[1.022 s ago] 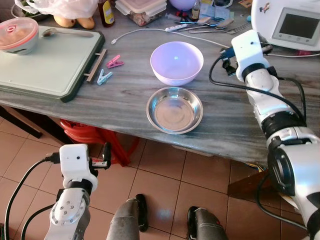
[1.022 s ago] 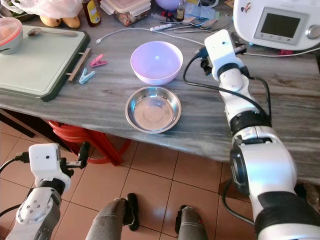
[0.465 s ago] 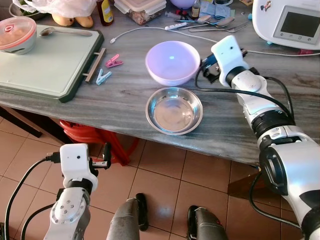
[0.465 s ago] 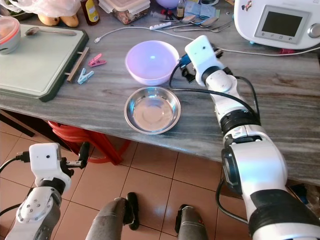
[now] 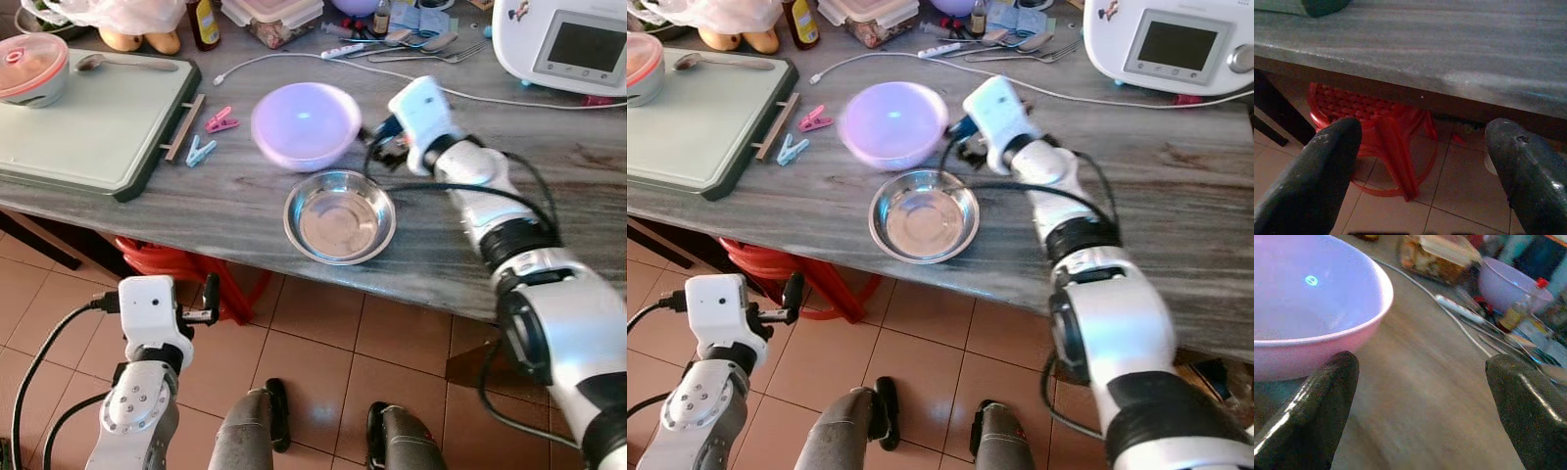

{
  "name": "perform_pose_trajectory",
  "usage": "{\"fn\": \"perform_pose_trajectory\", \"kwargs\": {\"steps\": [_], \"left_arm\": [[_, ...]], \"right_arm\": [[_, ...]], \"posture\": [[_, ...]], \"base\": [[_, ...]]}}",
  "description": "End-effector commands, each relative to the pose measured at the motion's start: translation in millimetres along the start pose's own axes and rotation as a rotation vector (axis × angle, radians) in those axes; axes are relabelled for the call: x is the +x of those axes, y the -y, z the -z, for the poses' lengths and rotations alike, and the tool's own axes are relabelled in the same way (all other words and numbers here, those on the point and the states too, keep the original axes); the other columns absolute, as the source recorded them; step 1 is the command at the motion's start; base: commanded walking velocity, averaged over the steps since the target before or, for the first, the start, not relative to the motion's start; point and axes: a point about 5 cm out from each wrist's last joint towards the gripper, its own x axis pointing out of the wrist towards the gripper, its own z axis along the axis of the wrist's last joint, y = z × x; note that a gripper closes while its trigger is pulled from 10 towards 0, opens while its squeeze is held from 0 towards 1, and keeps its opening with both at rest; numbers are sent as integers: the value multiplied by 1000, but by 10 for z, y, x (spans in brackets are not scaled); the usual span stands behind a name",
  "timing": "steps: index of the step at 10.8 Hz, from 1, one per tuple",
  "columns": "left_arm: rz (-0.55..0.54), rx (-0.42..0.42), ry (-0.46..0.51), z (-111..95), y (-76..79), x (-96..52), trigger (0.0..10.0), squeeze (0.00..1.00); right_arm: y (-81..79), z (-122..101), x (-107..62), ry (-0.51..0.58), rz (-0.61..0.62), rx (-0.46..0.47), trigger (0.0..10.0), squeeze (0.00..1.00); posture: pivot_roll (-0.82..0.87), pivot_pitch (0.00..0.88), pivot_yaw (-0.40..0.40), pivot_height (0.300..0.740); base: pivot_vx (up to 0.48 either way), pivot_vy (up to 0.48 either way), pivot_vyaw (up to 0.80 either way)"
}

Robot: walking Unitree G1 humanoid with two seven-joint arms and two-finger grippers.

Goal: Setting the table

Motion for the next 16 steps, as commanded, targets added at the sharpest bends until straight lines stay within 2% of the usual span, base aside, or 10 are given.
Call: {"fn": "perform_pose_trajectory", "kwargs": {"steps": [1,2,6,7,10,11,14,16], "left_arm": [[-13,13,-22,46,-27,-17,10000,0],[-11,12,-21,49,-14,2,10000,0],[-9,-3,-2,31,27,81,10000,0],[-6,-15,15,20,60,148,10000,0],[-2,-30,38,8,105,246,10000,0],[-6,-36,52,-3,113,294,10000,0],[-5,-46,68,-2,145,348,10000,0],[-2,-47,72,4,147,364,10000,0]], "right_arm": [[-48,-21,7,24,-27,-11,10000,631],[-63,5,-9,27,-37,-9,10000,561],[-6,122,-128,28,-47,24,10000,471],[-24,196,-235,43,-121,55,10000,408],[-40,209,-324,75,-179,41,10000,388],[-49,166,-392,97,-222,4,10000,361],[-11,136,-549,114,-213,-29,10000,349],[-69,146,-634,106,-244,-4,10000,341]], "posture": [[106,274,87,740],[97,264,84,740],[76,233,75,740],[55,202,65,740],[39,166,54,740],[30,150,48,740],[10,135,46,740],[4,135,48,740]], "base": [[0,0,0],[0,0,0],[0,0,0],[0,0,0],[0,0,0],[0,0,0],[0,0,0],[0,0,0]]}}
